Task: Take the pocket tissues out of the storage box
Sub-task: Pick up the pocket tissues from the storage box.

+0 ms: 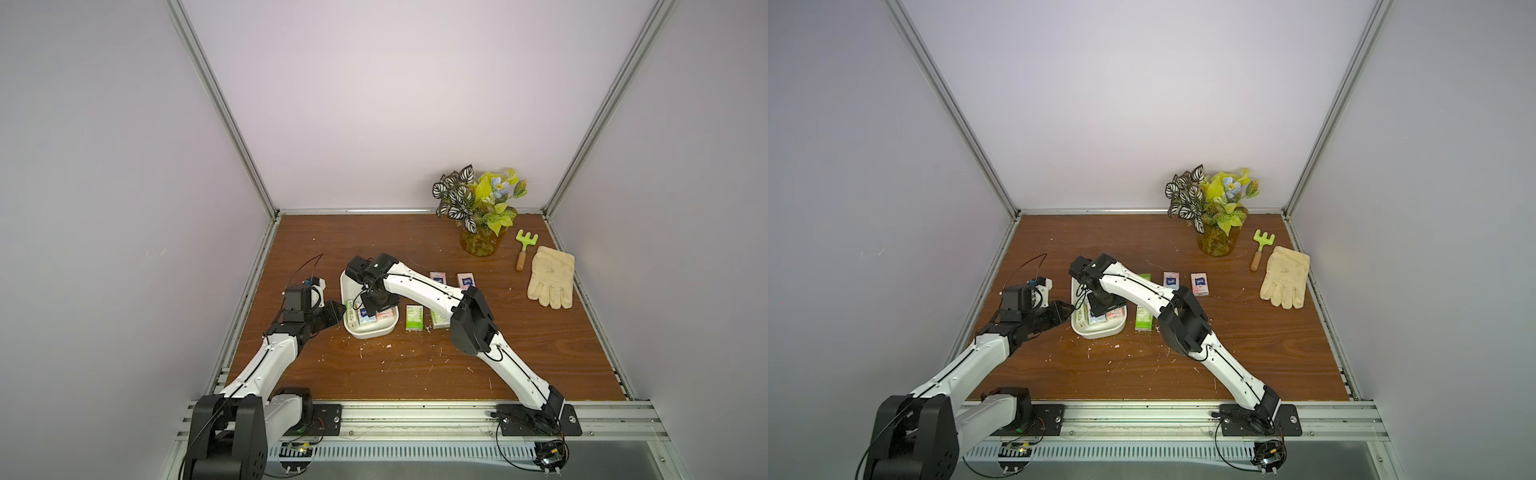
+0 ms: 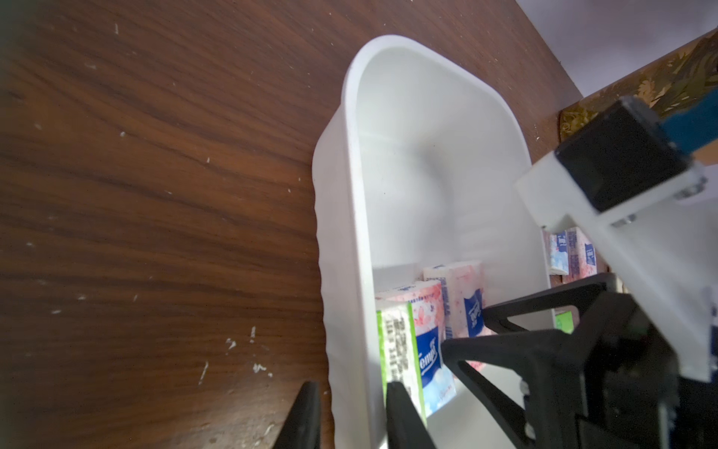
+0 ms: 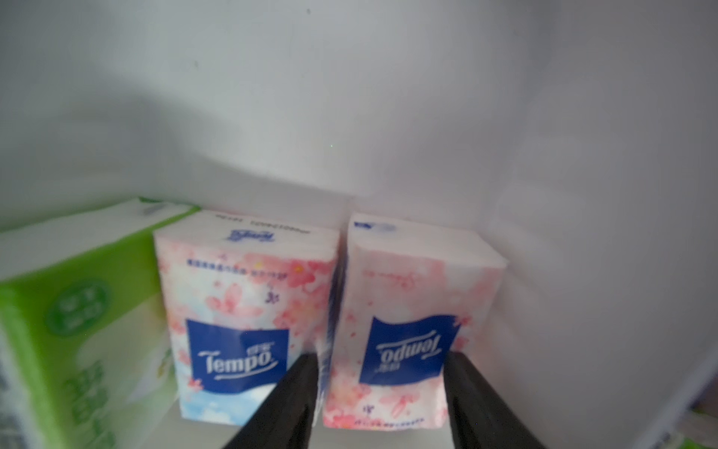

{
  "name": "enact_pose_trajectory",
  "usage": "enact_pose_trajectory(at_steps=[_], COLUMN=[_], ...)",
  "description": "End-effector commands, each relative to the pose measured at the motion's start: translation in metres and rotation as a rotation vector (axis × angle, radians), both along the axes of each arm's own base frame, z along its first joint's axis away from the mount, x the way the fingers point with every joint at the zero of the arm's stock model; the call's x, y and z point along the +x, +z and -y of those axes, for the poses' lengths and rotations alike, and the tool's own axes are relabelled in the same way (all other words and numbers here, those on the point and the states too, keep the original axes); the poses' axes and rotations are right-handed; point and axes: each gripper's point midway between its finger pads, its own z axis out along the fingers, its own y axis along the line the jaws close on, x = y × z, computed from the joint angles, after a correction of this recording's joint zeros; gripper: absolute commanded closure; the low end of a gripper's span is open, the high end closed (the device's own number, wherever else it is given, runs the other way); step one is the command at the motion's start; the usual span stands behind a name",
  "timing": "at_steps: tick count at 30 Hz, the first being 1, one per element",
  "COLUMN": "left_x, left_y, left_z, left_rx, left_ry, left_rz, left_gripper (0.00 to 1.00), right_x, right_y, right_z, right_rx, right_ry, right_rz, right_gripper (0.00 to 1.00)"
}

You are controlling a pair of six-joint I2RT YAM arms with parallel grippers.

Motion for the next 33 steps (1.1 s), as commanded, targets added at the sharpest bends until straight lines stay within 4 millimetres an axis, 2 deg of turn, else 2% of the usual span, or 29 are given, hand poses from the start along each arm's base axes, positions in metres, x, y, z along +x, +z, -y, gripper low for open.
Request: enact_pose_trajectory(at_steps=[1,8,17,24,33], left_x=[0.000,-0.001,0.000,0.000,-0.001], left_y=[-0.003,-0.006,-0.007,-0.007,-0.007], left_z=[-0.001,-0.001,-0.001,-0.002,-0.002], left_rx=[-0.008,-0.009,-0.005,-0.003,-0.001], left_ry=[0.001,0.001,0.001,0.001,0.002], left_rz=[-0.009,-0.023,-0.026,-0.028,-0.030], left_gripper=[0.75,0.76,0.76,0.77,0.78], right_x=[-0.001,0.004,0.005,0.000,-0.006], right_y=[0.000,0.006,0.008,-0.008,-0.029], right_z=[0.012,0.025,0.030,0.032,0.013], right_rx=[-0.066,-0.124,-0.151,-0.181,-0.101], right_ry=[-0.019,-0.023,-0.017,-0.008,0.005], right_rz=[0.003,0.042,0.068,0.038,-0.028], right_gripper=[0.41,0.40,0.36,0.32,0.32])
